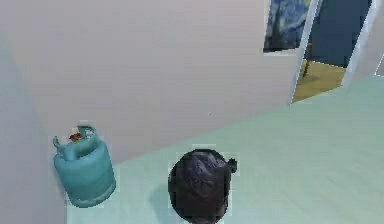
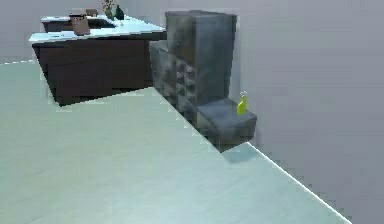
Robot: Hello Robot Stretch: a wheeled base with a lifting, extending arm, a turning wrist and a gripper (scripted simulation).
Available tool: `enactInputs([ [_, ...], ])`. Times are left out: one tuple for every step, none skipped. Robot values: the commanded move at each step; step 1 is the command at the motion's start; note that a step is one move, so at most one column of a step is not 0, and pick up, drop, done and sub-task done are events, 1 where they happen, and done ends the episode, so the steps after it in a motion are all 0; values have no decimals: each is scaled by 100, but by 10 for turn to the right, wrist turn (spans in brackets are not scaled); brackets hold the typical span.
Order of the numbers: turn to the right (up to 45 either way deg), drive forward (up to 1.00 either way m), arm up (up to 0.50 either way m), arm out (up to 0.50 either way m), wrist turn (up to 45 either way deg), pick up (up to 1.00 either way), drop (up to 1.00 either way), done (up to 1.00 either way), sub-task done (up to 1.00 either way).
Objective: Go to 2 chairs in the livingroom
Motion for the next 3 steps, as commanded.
enactInputs([
  [450, 0, 0, 0, 0, 0, 0, 0, 0],
  [390, 0, 0, 0, 0, 0, 0, 0, 0],
  [0, 10, 0, 0, 0, 0, 0, 0, 0],
])
